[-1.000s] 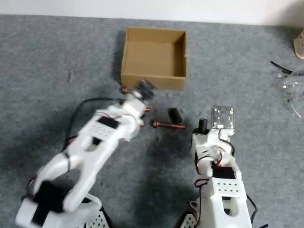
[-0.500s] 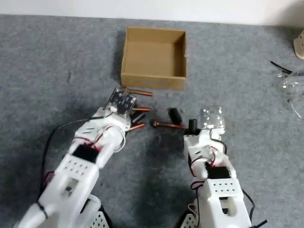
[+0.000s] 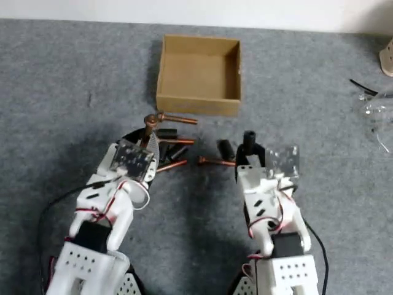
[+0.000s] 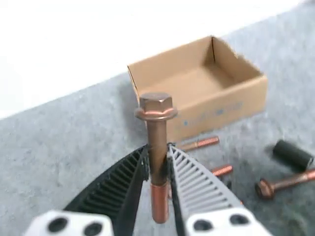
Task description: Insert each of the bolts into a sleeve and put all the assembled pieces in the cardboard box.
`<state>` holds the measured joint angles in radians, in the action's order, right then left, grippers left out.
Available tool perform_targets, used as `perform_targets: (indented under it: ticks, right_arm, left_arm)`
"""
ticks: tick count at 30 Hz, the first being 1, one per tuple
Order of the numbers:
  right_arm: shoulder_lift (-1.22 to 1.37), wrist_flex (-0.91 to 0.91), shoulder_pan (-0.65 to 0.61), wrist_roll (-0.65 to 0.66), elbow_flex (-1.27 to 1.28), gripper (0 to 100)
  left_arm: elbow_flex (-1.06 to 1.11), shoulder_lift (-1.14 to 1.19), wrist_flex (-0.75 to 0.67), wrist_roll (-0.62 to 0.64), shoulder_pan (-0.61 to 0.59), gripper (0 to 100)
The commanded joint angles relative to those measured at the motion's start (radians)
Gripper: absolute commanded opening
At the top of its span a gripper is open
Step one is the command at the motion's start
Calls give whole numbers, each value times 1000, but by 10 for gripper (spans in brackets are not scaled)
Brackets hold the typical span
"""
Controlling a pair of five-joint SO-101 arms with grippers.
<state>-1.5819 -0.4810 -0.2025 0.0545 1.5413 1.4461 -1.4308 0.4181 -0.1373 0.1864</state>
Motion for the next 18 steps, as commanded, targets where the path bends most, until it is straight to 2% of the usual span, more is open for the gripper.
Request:
perform_targets:
  ticks: [1,6,9,13,18]
  right_arm:
    - [-223,-110,-82,6,-13,4]
    - [-232,-176,-260,57,-22,4]
    - [-245,-176,-312,57,-15,4]
    - [-260,-174,-314,58,-15,4]
    - [-259,-176,-314,58,10,4]
  left_arm:
    - [-7,-188,58,84,-13,6]
    - [-7,-364,98,313,-94,6]
    - [-16,-410,97,423,-145,6]
    - [-54,-392,100,459,-145,6]
    - [-84,-392,100,462,-59,7]
